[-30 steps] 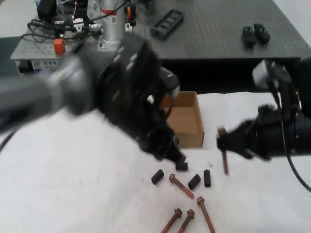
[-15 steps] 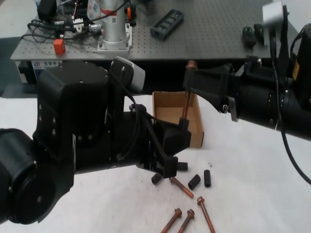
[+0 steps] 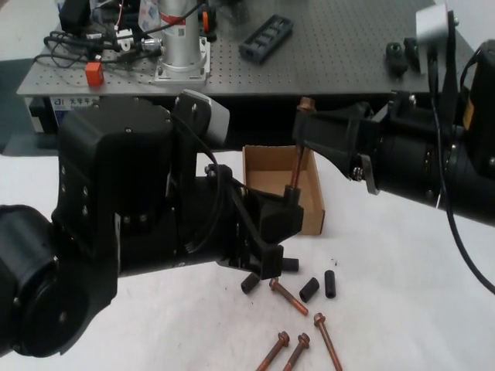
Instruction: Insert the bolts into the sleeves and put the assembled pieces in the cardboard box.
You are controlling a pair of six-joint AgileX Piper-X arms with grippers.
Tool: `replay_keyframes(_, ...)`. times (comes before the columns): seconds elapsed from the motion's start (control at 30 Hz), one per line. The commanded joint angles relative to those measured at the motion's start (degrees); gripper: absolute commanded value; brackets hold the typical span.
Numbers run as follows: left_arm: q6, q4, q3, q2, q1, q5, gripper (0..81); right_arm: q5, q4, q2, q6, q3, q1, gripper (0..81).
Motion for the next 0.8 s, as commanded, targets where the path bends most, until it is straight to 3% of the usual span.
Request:
replay_keyframes(0.0, -0.6, -1.6, -0.09, -0.56, -0.05, -2.31, 0.6, -0.38, 0.24, -0.58, -0.63, -0.1, 0.27, 5.7)
replay_keyframes(0.53, 3.85, -4.44, -0.09, -0.56, -0.05, 0.71, 0.6, -5.82, 3.69, -0.58, -3.5, -0.1, 0.68, 5.7)
replay_keyframes(0.63, 4.19, -4.55, -0.09, -0.56, -0.05, 0.71, 0.6, -6.53, 4.09, -0.58, -3.94, -0.1, 0.68, 0.4)
replay_keyframes(0.77, 4.19, -4.55, -0.09, -0.56, -0.05, 0.08, 0.6, -7.39, 4.09, -0.58, -5.06, -0.1, 0.68, 37.8)
